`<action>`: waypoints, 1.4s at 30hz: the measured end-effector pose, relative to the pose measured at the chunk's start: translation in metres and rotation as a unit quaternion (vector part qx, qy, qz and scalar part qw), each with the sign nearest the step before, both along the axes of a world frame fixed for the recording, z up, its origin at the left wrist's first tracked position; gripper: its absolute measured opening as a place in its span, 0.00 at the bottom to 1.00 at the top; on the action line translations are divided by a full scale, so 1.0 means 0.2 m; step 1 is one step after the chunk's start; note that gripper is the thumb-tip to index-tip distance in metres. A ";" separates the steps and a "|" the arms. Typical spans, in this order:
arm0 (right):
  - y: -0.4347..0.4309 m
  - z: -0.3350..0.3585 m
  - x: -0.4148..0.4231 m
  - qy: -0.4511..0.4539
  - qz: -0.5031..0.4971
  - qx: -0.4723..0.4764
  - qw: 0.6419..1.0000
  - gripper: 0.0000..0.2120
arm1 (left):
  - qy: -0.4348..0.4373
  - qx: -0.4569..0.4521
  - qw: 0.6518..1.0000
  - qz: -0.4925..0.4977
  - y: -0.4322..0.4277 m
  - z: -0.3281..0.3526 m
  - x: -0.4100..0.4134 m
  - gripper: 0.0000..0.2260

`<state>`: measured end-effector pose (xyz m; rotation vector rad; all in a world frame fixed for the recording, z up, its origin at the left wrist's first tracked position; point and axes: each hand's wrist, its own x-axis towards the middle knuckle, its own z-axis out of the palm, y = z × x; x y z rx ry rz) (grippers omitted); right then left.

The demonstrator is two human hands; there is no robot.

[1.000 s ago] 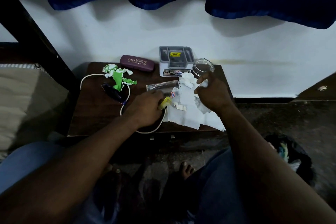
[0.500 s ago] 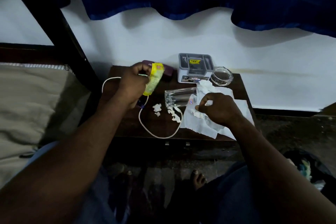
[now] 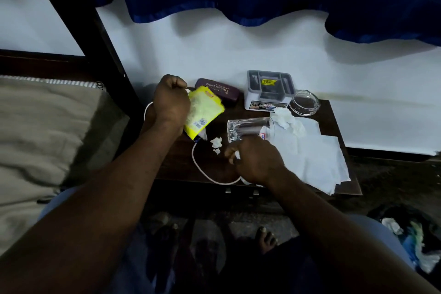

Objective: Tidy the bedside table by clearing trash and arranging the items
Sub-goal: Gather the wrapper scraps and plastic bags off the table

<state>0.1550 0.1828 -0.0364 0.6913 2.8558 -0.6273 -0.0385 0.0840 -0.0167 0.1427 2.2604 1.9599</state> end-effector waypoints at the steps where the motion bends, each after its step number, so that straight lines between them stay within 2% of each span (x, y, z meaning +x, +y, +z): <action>1: -0.01 -0.01 -0.02 0.006 -0.003 0.015 1.000 0.08 | 0.001 -0.001 1.000 0.007 -0.01 0.01 -0.02 0.17; 3: -0.03 -0.01 -0.04 0.041 -0.018 0.013 0.999 0.08 | -0.005 0.005 1.000 0.018 -0.04 0.02 -0.07 0.15; 4: -0.04 -0.01 -0.06 0.070 -0.034 -0.019 0.997 0.09 | -0.017 0.015 0.999 0.026 -0.06 0.02 -0.10 0.13; 5: -0.05 0.00 -0.08 0.108 -0.053 -0.078 0.990 0.11 | -0.030 0.025 0.999 0.030 -0.07 0.03 -0.11 0.10; 7: -0.08 0.03 -0.13 0.179 -0.087 -0.229 0.953 0.16 | -0.032 0.021 0.999 0.029 -0.08 0.04 -0.11 0.08; 9: -0.11 0.06 -0.19 0.215 -0.099 -0.316 0.919 0.23 | 0.004 -0.022 1.000 0.014 -0.07 0.04 -0.08 0.09; 11: -0.13 0.06 -0.24 0.255 -0.104 -0.302 0.913 0.26 | 0.034 -0.065 0.997 -0.024 -0.04 0.03 -0.04 0.08; 13: -0.12 0.06 -0.29 0.295 -0.142 -0.269 0.906 0.26 | 0.017 -0.080 0.994 -0.078 -0.02 0.03 0.00 0.11; 15: -0.09 0.05 -0.34 0.320 -0.195 -0.276 0.885 0.23 | -0.002 -0.059 0.993 -0.100 -0.01 0.02 0.02 0.11; 17: -0.07 0.05 -0.39 0.328 -0.223 -0.264 0.880 0.16 | -0.011 0.002 0.994 -0.106 -0.03 0.01 0.03 0.10; 19: -0.06 0.05 -0.42 0.329 -0.233 -0.248 0.881 0.14 | 0.026 0.009 0.987 -0.155 -0.07 0.01 0.03 0.10; 21: -0.07 0.04 -0.45 0.330 -0.242 -0.240 0.880 0.14 | 0.091 -0.019 0.966 -0.240 -0.13 0.01 0.01 0.08; 23: -0.08 0.03 -0.48 0.322 -0.250 -0.237 0.882 0.11 | 0.130 -0.052 0.941 -0.309 -0.17 0.00 -0.02 0.14; 25: -0.08 0.02 -0.51 0.305 -0.257 -0.246 0.883 0.09 | 0.103 -0.083 0.927 -0.350 -0.21 -0.02 -0.07 0.16; 28: -0.10 0.02 -0.55 0.279 -0.241 -0.254 0.894 0.11 | 0.017 -0.098 0.916 -0.388 -0.26 -0.05 -0.13 0.25; 31: -0.10 0.03 -0.59 0.289 -0.242 -0.254 0.891 0.08 | -0.015 -0.084 0.924 -0.373 -0.30 -0.07 -0.20 0.16; 33: -0.06 0.05 -0.60 0.314 -0.260 -0.264 0.874 0.06 | 0.004 -0.123 0.934 -0.337 -0.31 -0.09 -0.24 0.10; 37: 0.06 0.10 -0.57 0.352 -0.278 -0.258 0.856 0.06 | 0.091 -0.261 0.934 -0.225 -0.28 -0.14 -0.34 0.11; 40: 0.16 0.11 -0.53 0.370 -0.283 -0.234 0.853 0.07 | 0.116 -0.295 0.937 -0.147 -0.22 -0.15 -0.42 0.06; 42: 0.22 0.12 -0.50 0.378 -0.289 -0.194 0.858 0.08 | 0.154 -0.307 0.929 -0.140 -0.19 -0.13 -0.46 0.09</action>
